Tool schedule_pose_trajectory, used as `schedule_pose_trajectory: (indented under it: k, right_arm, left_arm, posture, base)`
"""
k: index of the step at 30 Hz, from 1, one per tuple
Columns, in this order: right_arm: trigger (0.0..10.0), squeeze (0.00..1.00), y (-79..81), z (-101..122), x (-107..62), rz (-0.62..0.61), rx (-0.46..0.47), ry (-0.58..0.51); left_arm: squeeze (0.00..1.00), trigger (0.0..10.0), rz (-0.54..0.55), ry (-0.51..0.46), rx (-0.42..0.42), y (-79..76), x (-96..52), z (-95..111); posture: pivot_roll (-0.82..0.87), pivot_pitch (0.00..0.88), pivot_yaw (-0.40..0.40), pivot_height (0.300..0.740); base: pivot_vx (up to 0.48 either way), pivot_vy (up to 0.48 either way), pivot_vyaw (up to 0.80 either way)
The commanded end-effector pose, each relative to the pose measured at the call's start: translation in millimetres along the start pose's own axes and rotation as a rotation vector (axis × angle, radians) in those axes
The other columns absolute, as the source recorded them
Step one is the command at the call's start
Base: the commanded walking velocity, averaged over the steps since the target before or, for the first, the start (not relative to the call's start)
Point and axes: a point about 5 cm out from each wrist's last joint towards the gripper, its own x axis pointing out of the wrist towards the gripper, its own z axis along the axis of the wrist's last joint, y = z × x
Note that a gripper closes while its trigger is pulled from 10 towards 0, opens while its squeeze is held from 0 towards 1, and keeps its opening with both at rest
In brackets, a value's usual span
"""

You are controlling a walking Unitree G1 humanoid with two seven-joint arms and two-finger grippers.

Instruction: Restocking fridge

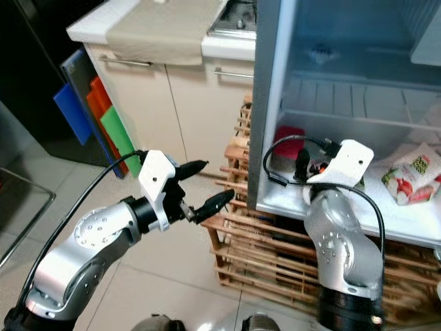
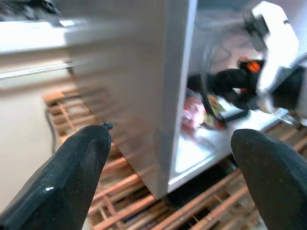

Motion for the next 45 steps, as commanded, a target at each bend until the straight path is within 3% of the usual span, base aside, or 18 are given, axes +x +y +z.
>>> schedule_pose_trajectory:
  k: [1,3,6,8,10,12,14,16,18,25,29,32,45]
  right_arm:
    - [10.0,1.00,6.8,1,-1.8,0.029,-0.040,-0.019]
    - [10.0,1.00,-1.7,-6,-21.9,0.027,-0.181,-0.037]
    - [10.0,1.00,-7.4,-8,-33.8,0.005,-0.283,-0.112]
    - [10.0,1.00,-8.9,-8,-37.0,0.000,-0.316,-0.144]
    - [10.0,1.00,-12.8,-12,-44.3,-0.018,-0.372,-0.200]
    - [10.0,1.00,-16.3,-22,-49.1,-0.012,-0.370,-0.199]
    - [10.0,1.00,-16.9,-24,-50.2,-0.009,-0.370,-0.200]
    - [10.0,0.00,-18.8,-31,-48.3,-0.044,-0.351,-0.185]
    - [10.0,0.00,-18.1,-34,-43.4,-0.060,-0.329,-0.194]
    - [10.0,0.00,-11.8,-40,-34.5,-0.039,-0.237,-0.208]
    - [10.0,0.00,-9.5,-38,-26.8,-0.036,-0.105,-0.217]
    - [10.0,0.00,-9.8,-37,-22.9,-0.041,-0.073,-0.227]
    - [10.0,0.00,-7.7,-42,-19.0,-0.045,-0.109,-0.224]
  left_arm:
    - [0.00,10.0,0.025,0.004,0.012,4.2,0.8,-1]
    - [0.00,10.0,0.112,0.008,-0.040,13.8,-3.8,-7]
    - [0.00,10.0,0.240,-0.002,-0.117,28.8,-11.0,-12]
    - [0.00,10.0,0.285,-0.008,-0.148,33.9,-14.4,-14]
    - [0.00,10.0,0.423,-0.015,-0.167,46.0,-24.2,-18]
    - [0.00,10.0,0.570,-0.016,-0.173,57.8,-33.6,-24]
    - [0.00,10.0,0.600,-0.015,-0.177,60.4,-35.4,-26]
    - [0.00,10.0,0.654,-0.014,-0.052,65.2,-37.0,-25]
    - [0.00,10.0,0.688,-0.028,0.030,67.7,-34.9,-24]
    - [0.00,10.0,0.705,-0.068,0.065,67.8,-28.1,-17]
    - [0.00,10.0,0.703,-0.081,0.104,68.7,-21.1,-16]
    - [0.00,10.0,0.700,-0.087,0.108,68.8,-19.4,-16]
    - [0.00,10.0,0.682,-0.098,0.122,74.3,-15.2,-13]
  posture:
    - [-0.05,0.000,0.040,0.740]
    - [-0.06,0.000,0.036,0.740]
    - [-0.07,0.000,0.042,0.740]
    - [-0.07,0.000,0.043,0.740]
    - [-0.08,0.000,0.047,0.740]
    - [-0.08,0.000,0.049,0.740]
    - [-0.08,0.000,0.049,0.740]
    - [-0.08,0.000,0.049,0.740]
    - [-0.08,0.000,0.050,0.740]
    - [-0.09,0.000,0.045,0.740]
    - [-0.09,0.000,0.045,0.740]
    - [-0.09,0.000,0.049,0.740]
    - [-0.09,0.000,0.061,0.740]
  base:
    - [0.000,0.000,0.00]
    - [0.000,0.000,0.00]
    - [0.000,0.000,0.00]
    - [0.000,0.000,0.00]
    - [0.000,0.000,0.00]
    - [0.000,0.000,0.00]
    - [0.000,0.000,0.00]
    - [0.000,0.000,0.00]
    - [0.000,0.000,0.00]
    - [0.000,0.000,0.00]
    - [-0.149,0.000,0.00]
    - [-0.304,0.000,0.00]
    - [-0.303,0.000,0.00]
